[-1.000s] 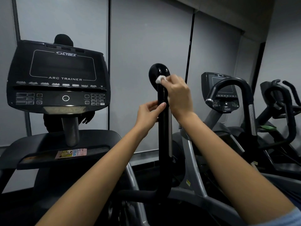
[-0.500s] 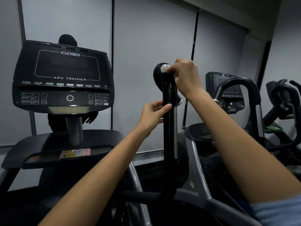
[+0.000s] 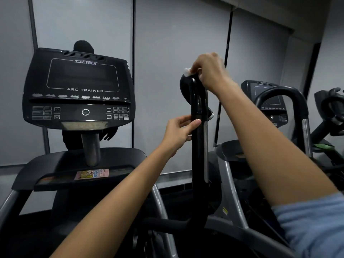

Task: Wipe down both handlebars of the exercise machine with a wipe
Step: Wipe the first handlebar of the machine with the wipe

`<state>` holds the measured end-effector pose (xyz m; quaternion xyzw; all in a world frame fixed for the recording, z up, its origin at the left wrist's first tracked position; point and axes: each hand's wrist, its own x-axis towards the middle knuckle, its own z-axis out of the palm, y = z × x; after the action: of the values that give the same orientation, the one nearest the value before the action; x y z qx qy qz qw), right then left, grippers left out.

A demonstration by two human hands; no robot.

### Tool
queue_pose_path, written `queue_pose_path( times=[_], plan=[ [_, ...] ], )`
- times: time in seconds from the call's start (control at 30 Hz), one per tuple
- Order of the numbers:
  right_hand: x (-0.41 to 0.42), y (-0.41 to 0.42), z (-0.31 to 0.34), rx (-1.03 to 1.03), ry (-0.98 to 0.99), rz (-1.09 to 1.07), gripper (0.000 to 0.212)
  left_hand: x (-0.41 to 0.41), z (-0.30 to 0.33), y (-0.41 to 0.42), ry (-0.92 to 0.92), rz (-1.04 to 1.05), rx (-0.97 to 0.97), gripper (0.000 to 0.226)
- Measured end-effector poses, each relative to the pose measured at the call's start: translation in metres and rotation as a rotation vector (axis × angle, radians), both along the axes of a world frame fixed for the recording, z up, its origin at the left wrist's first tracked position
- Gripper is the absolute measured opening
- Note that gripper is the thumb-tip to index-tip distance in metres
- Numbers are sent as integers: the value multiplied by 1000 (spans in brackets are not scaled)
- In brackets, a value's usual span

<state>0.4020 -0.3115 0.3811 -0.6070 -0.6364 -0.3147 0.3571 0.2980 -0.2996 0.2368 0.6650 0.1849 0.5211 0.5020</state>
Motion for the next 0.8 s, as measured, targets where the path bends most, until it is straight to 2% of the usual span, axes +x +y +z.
queue_pose_path(
  times=[0.1,0.17,0.27,0.47,0.5,0.53,0.6,0.8],
  plan=[
    [3,-10,-16,58,-103,-53,25,0,0,1,-10,-8,-2,28],
    [-1,-12,-15,45,-172,-93,21,0,0,2,-21,-17,-2,24],
    [-17,-8,2,-37,-200,-130,31,0,-1,2,-24,-21,13,19],
    [-27,-5,9,-93,-170,-158,30,-1,-1,3,-28,-24,12,18],
    [-27,-8,6,-77,-194,-167,21,-1,-1,4,-30,-27,13,18],
    [-27,-10,1,-48,-200,-188,28,0,-1,4,-34,-32,14,17],
    [-26,-14,-8,-25,-215,-205,17,-1,0,4,-36,-48,13,17],
    [-25,-3,10,-76,-135,-134,30,-2,1,4,-39,-61,6,12]
  ],
)
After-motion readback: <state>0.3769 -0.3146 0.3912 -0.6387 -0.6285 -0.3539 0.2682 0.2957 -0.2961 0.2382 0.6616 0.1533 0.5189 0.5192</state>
